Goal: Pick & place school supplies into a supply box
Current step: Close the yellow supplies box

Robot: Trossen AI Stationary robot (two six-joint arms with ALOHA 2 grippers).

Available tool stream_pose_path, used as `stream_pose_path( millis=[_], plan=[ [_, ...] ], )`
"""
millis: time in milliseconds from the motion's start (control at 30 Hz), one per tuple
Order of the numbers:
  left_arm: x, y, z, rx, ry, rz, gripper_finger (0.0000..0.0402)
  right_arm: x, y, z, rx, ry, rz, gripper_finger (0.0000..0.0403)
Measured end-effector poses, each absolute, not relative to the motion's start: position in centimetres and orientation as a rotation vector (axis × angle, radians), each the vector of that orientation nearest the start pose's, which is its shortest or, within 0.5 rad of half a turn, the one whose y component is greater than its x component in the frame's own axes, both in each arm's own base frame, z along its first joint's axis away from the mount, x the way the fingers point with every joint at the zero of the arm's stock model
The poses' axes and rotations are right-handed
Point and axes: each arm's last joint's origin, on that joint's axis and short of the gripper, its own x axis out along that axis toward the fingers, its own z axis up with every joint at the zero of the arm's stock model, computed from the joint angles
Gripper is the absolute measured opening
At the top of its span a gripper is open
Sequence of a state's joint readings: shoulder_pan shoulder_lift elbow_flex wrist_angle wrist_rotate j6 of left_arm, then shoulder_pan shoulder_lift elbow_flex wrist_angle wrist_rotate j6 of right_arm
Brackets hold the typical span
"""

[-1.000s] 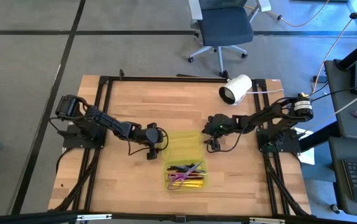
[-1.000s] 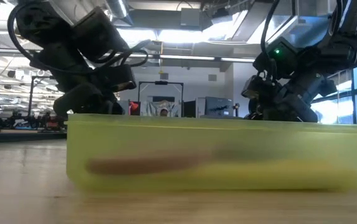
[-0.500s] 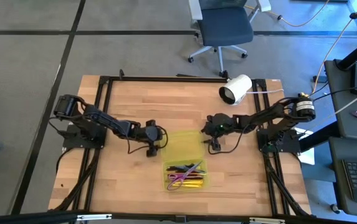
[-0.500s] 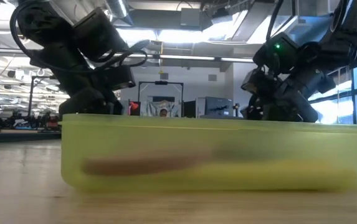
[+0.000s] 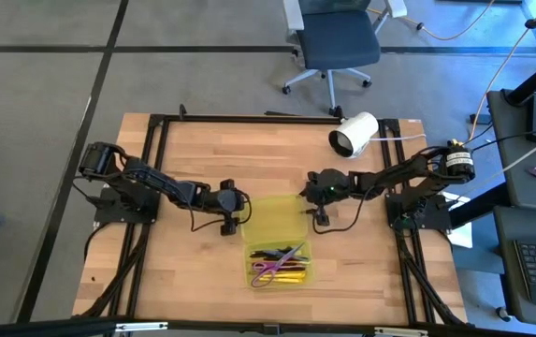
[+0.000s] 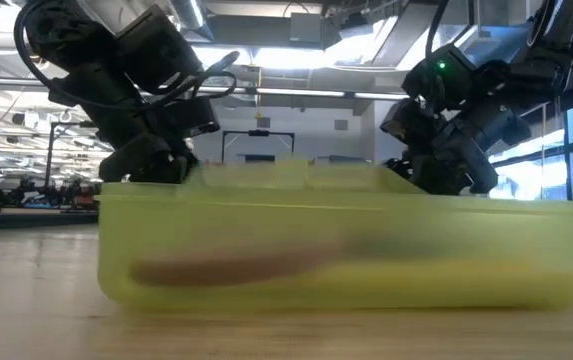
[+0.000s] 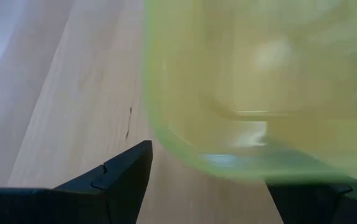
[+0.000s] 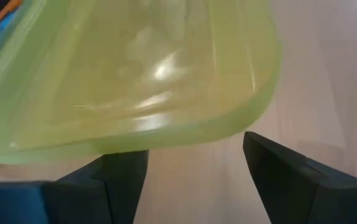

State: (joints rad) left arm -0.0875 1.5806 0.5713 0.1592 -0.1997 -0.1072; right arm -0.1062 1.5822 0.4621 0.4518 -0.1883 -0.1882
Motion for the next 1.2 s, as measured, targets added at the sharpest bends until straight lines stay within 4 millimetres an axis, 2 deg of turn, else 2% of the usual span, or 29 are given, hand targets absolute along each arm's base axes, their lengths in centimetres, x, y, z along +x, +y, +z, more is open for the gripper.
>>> stream_pose_path(
  millis=[200, 467, 733, 900, 1200],
  plan=[
    [26.7, -1.8, 12.6, 0.018, 0.810, 0.155, 0.0283, 26.2, -2.3, 11.8, -0.088, 0.633, 0.140, 0.0265],
    [26.3, -1.6, 15.0, 0.051, 0.715, 0.205, 0.0283, 26.2, -2.2, 12.1, -0.088, 0.625, 0.139, 0.0265],
    [26.1, -1.5, 16.3, 0.031, 0.657, 0.205, 0.0283, 25.6, -2.1, 15.1, -0.081, 0.519, 0.164, 0.0265],
    [25.9, -1.5, 17.0, 0.016, 0.623, 0.206, 0.0283, 25.0, -1.7, 16.7, -0.046, 0.466, 0.262, 0.0265],
    [25.6, -1.8, 18.7, -0.061, 0.542, 0.138, 0.0283, 24.6, -0.8, 17.5, 0.015, 0.439, 0.327, 0.0265]
  ],
)
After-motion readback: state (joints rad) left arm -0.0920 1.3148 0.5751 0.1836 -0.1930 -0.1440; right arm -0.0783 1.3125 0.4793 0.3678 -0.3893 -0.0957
